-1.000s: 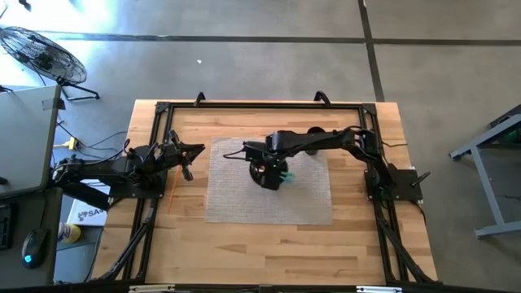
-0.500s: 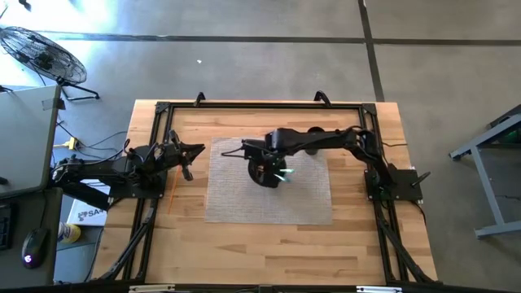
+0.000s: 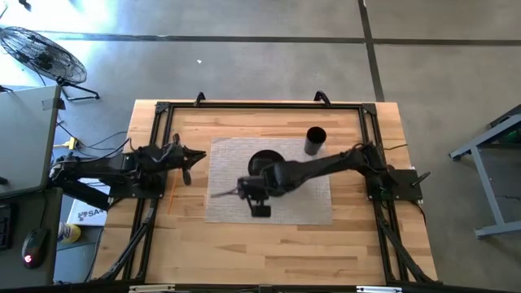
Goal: Pick & Place Utensil
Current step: Put the orange straw into the black cup on the gray mat
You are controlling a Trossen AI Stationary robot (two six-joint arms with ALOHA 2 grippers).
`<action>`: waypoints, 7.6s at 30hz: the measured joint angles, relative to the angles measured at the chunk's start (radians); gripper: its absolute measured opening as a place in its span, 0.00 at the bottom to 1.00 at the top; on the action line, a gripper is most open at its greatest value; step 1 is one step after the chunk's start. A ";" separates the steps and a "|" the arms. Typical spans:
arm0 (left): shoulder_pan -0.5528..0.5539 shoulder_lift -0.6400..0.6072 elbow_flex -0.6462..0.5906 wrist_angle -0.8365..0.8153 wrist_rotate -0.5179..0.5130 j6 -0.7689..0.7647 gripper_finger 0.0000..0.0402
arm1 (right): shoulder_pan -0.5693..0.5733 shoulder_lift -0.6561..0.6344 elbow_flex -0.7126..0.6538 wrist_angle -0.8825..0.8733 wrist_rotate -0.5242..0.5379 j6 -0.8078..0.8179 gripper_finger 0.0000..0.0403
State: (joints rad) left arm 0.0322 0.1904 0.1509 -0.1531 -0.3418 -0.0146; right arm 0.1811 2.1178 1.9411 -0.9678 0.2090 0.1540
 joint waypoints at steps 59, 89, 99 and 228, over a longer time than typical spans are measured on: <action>0.288 0.569 0.098 -0.528 -0.156 -0.961 0.32 | 0.096 0.000 0.000 0.083 0.072 0.032 0.01; 0.288 0.748 0.148 -0.481 -0.164 -0.787 0.01 | 0.131 -0.001 -0.101 0.072 0.152 0.100 0.00; 0.146 0.611 0.156 -0.230 -0.195 -0.684 0.00 | 0.184 -0.001 -0.249 0.616 0.266 0.023 0.00; -0.458 0.129 0.158 0.202 -0.019 -0.200 0.32 | -0.349 -0.803 -0.680 -0.060 0.447 0.649 0.18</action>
State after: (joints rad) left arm -0.4257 0.3195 0.3092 0.0490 -0.3603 -0.2142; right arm -0.1678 1.3145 1.2612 -1.0279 0.6556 0.8031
